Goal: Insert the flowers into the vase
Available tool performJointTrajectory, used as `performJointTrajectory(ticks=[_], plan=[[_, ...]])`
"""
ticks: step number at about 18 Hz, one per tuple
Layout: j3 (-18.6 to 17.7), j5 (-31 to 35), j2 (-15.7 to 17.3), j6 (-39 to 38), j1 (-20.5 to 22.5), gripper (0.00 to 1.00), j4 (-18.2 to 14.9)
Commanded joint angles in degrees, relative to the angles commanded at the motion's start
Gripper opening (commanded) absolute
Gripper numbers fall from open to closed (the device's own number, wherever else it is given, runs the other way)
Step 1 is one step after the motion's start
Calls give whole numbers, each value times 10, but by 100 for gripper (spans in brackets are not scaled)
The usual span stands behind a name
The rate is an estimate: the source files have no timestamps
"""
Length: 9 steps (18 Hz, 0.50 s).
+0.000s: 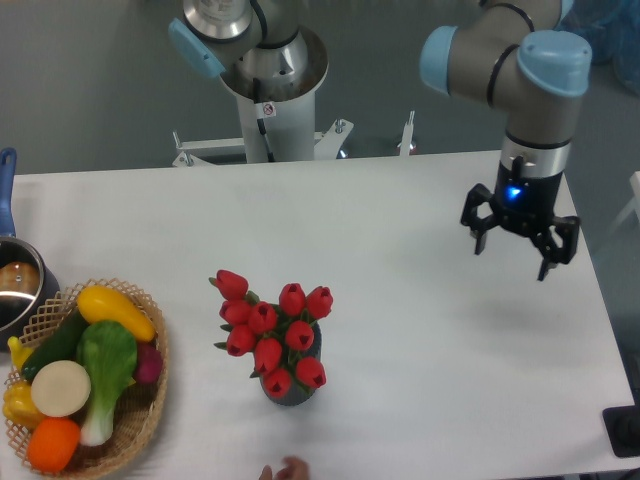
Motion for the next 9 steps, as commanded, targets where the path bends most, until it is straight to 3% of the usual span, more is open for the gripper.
performJointTrajectory(ticks=[4, 7, 9], plan=[[15, 24, -11, 0, -3, 100, -18], [54, 33, -20, -1, -3, 100, -98], [76, 51, -28, -1, -8, 100, -133]])
